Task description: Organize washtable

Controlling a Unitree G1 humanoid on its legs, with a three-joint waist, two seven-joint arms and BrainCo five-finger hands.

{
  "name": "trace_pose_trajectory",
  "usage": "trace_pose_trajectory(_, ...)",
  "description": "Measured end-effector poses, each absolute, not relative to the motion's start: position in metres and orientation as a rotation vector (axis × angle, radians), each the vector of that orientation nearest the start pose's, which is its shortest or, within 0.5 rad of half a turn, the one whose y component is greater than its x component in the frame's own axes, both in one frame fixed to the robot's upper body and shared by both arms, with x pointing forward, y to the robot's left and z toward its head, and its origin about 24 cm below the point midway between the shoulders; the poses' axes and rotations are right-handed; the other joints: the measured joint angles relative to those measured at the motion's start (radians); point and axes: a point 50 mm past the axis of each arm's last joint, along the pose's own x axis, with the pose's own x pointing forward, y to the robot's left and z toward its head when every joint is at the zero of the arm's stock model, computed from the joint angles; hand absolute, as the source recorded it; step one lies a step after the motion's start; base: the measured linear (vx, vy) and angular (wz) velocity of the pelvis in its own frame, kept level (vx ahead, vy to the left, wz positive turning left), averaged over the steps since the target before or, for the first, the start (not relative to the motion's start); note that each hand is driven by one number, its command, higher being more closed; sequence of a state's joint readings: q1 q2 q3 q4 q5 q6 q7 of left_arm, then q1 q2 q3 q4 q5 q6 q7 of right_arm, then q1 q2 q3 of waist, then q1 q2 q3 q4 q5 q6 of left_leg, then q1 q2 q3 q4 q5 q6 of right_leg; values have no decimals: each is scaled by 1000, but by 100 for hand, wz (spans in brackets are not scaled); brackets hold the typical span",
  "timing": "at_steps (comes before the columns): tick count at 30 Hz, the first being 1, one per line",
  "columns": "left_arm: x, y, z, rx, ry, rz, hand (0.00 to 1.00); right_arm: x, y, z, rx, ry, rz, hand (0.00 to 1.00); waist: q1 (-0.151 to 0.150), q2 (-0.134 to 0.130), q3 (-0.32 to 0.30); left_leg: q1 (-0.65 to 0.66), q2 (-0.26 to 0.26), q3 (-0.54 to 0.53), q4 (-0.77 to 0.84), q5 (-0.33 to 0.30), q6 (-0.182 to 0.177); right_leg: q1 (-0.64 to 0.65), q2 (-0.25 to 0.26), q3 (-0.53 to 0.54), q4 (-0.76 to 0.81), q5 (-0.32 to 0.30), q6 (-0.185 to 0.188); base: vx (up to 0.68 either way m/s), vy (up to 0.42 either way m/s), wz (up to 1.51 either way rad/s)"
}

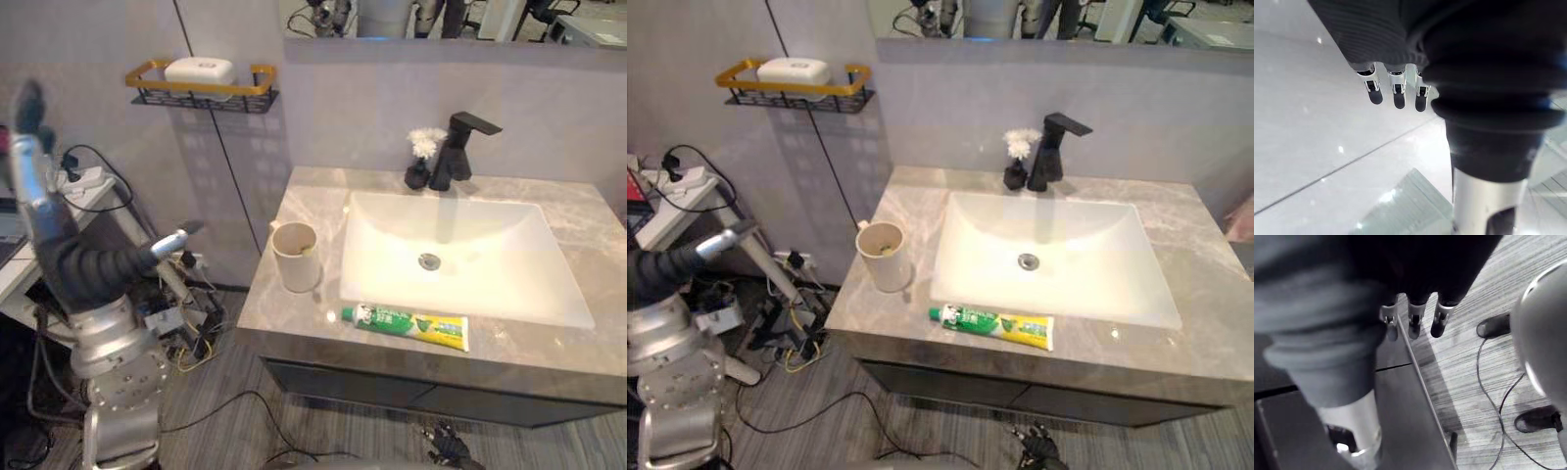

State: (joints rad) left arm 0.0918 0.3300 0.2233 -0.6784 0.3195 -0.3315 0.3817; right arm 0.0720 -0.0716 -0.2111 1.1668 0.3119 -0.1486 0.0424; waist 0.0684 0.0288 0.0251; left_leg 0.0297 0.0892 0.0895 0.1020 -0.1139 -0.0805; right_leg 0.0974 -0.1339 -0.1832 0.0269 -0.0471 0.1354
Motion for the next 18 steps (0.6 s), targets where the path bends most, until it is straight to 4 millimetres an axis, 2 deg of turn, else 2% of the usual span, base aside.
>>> trace_pose_trajectory(4,174,192,228,648,-1105,206,0,79,-205,-165,297,1044,-372,0,0,-2,-2,-7,-5,9,-38,33,-3,-21,10,21,-17,0,0,-95,-31,-10)
trace_pose_trajectory(10,179,180,236,794,-1086,-99,0,75,-211,-165,287,1058,-374,0,-4,-1,-2,-2,4,19,-72,64,-10,-27,25,46,-37,-1,-1,-65,-34,-5)
trace_pose_trajectory(13,181,170,236,847,-1081,-231,0,74,-218,-164,281,1053,-366,0,-8,0,-2,2,7,23,-96,77,-16,-28,30,49,-45,-4,-7,-46,-22,-3)
trace_pose_trajectory(15,181,163,234,907,-1068,-339,0,75,-220,-164,285,1049,-360,0,-28,-1,-2,4,7,22,-106,85,-16,-31,31,50,-48,-2,-6,-11,-7,3)
trace_pose_trajectory(18,181,152,232,968,-1052,-470,0,74,-218,-164,290,1058,-355,0,-30,-1,-2,5,5,23,-106,87,-14,-32,30,52,-50,0,-3,0,0,0)
